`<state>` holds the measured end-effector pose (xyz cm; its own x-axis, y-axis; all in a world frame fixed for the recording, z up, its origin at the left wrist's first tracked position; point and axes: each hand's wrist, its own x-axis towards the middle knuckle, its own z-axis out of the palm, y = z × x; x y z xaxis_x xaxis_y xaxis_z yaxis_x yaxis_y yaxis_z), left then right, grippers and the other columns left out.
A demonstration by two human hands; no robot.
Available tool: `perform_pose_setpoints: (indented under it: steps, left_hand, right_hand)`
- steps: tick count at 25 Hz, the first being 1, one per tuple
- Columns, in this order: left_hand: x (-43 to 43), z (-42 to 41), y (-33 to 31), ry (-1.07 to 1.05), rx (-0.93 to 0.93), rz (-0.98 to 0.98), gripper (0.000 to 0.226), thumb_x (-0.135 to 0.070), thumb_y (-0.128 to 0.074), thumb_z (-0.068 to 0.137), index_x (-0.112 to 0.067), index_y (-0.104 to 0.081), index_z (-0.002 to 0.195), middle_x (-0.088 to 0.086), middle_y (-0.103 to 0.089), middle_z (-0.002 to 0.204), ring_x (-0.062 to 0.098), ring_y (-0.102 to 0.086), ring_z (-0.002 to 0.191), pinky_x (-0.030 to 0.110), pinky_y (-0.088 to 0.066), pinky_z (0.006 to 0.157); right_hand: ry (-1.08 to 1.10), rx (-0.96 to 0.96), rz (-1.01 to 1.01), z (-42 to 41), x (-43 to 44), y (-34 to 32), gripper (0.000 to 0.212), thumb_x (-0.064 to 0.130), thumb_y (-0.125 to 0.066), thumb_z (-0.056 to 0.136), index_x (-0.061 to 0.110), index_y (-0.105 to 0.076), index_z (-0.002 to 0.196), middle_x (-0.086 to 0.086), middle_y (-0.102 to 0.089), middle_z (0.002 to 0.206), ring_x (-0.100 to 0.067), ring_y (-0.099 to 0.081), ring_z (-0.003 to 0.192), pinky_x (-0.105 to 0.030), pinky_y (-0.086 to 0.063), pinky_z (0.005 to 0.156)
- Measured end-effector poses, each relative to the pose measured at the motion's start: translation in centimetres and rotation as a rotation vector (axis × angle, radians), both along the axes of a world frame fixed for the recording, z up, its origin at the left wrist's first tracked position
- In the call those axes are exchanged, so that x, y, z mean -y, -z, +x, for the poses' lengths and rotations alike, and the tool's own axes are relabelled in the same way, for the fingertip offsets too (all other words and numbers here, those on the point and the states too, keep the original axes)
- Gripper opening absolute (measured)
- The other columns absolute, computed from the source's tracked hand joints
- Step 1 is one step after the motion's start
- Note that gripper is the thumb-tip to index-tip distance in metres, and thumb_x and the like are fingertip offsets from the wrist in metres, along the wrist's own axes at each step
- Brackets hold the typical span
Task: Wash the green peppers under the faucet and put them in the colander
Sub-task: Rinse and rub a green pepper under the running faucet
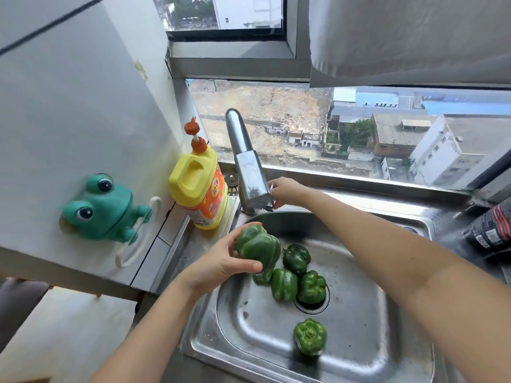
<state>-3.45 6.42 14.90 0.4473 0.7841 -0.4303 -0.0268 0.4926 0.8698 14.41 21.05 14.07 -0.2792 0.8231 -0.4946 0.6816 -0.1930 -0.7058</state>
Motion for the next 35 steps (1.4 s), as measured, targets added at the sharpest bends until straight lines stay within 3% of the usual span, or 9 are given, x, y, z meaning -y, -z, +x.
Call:
perform_pose_setpoints:
  steps: [3,8,13,17,19,25,29,31,35]
  left_hand:
    - [-0.2,-0.1,-0.4,0.005,-0.057,0.064,0.085,0.007,-0.077,0.062,-0.029,-0.048,0.133,0.008,-0.061,0.130,0.022,-0.059,0.118,0.028,-0.049,0.095]
    - [-0.2,-0.1,-0.3,0.001,-0.066,0.073,0.089,0.011,-0.076,0.061,-0.033,-0.048,0.133,0.004,-0.059,0.131,0.020,-0.059,0.119,0.027,-0.050,0.092]
    - [0.0,0.3,0.0,0.000,-0.032,0.046,0.091,0.014,-0.074,0.060,-0.033,-0.048,0.133,0.006,-0.057,0.134,0.021,-0.056,0.123,0.033,-0.047,0.099]
    - [-0.1,0.6,0.2,0.007,0.043,0.007,0.091,0.019,-0.069,0.062,-0.025,-0.044,0.138,0.012,-0.053,0.137,0.026,-0.054,0.125,0.033,-0.048,0.098]
    - [-0.1,0.8,0.1,0.000,0.102,-0.018,0.090,0.020,-0.067,0.061,-0.024,-0.045,0.136,0.013,-0.054,0.136,0.027,-0.055,0.123,0.032,-0.050,0.095]
    - [-0.1,0.4,0.3,-0.011,0.259,-0.075,0.094,0.009,-0.078,0.055,-0.024,-0.046,0.137,0.016,-0.054,0.135,0.032,-0.053,0.124,0.044,-0.044,0.103]
    - [0.2,0.4,0.3,-0.006,0.384,-0.114,0.098,-0.011,-0.090,0.051,-0.014,-0.045,0.137,0.020,-0.053,0.134,0.039,-0.051,0.123,0.060,-0.037,0.103]
    - [0.5,1.3,0.1,-0.073,0.451,-0.168,0.087,-0.023,-0.093,0.048,-0.014,-0.058,0.127,0.018,-0.059,0.129,0.037,-0.057,0.117,0.059,-0.045,0.095]
    - [0.4,3.7,0.7,-0.367,0.466,-0.344,0.077,-0.036,-0.095,0.036,-0.012,-0.072,0.105,0.019,-0.068,0.113,0.034,-0.068,0.098,0.055,-0.055,0.080]
  right_hand:
    - [0.024,0.139,0.139,-0.4,0.8,1.2,0.034,0.024,-0.051,0.092,-0.002,-0.060,0.112,-0.019,-0.066,0.104,-0.033,-0.063,0.093,-0.034,-0.047,0.074]
    - [0.111,0.179,0.228,-1.5,0.9,2.7,0.024,0.007,-0.055,0.087,0.002,-0.051,0.063,-0.025,-0.064,0.088,-0.040,-0.063,0.095,-0.029,-0.034,0.062]
    - [0.115,0.122,0.199,-0.6,0.9,2.5,0.025,0.003,-0.059,0.085,-0.018,-0.061,0.097,-0.032,-0.065,0.100,-0.043,-0.061,0.099,-0.043,-0.046,0.067]
    - [0.173,0.053,0.160,-0.1,1.0,3.1,0.037,0.002,-0.059,0.085,0.007,-0.039,0.055,-0.010,-0.042,0.057,-0.025,-0.043,0.059,-0.029,-0.031,0.050]
    - [0.200,-0.024,0.126,0.0,0.5,3.9,0.037,0.002,-0.057,0.084,0.008,-0.039,0.053,-0.008,-0.041,0.059,-0.020,-0.041,0.062,-0.034,-0.036,0.054]
    - [0.219,-0.149,0.058,0.3,-0.2,5.5,0.030,0.007,-0.050,0.084,-0.023,-0.052,0.087,-0.041,-0.060,0.091,-0.036,-0.061,0.069,-0.048,-0.057,0.075]
    - [0.191,-0.149,-0.038,0.5,0.8,4.0,0.044,0.025,-0.053,0.092,-0.009,-0.053,0.120,-0.026,-0.061,0.120,-0.041,-0.060,0.109,-0.054,-0.049,0.093]
    - [0.211,-0.214,-0.031,1.0,2.6,2.3,0.063,0.037,-0.052,0.094,0.007,-0.030,0.146,-0.007,-0.048,0.134,-0.032,-0.055,0.119,-0.047,-0.047,0.101]
    - [0.424,-0.572,0.041,1.0,9.1,-0.6,0.044,0.035,-0.039,0.100,0.016,-0.045,0.140,-0.001,-0.052,0.135,-0.019,-0.055,0.117,-0.037,-0.046,0.102]
